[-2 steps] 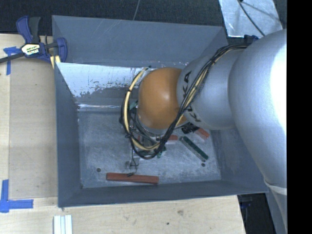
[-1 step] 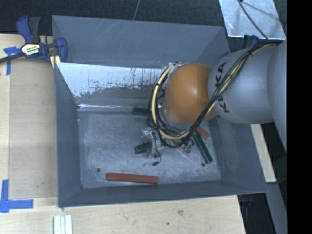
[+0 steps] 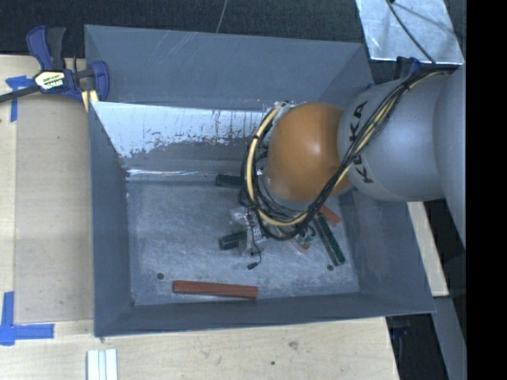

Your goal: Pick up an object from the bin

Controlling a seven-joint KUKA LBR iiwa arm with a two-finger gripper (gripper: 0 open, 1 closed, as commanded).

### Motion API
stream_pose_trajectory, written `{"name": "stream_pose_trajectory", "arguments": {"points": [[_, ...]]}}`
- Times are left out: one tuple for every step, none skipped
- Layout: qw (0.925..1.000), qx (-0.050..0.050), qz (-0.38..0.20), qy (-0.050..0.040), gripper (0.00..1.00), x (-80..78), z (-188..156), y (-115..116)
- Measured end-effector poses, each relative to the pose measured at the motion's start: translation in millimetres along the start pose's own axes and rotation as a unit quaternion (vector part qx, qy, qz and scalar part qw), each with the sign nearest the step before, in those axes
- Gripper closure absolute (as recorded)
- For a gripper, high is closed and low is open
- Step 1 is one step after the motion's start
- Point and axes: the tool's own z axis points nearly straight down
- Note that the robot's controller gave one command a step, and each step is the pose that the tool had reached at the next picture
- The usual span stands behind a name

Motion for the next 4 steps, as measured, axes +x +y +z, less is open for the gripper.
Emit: {"name": "stream_pose_trajectory", "arguments": {"points": [[1.0000, 0.001, -0.010, -0.0012, 0.00, -6.4, -143, 24], [1.0000, 0.000, -0.009, -0.0006, 0.00, -6.4, -143, 24], [1.0000, 0.001, 0.000, -0.0041, 0.00, -6.1, -93, 3], [0.9997, 0.001, -0.023, -0.0019, 0.00, 10.4, -24, 6]]}}
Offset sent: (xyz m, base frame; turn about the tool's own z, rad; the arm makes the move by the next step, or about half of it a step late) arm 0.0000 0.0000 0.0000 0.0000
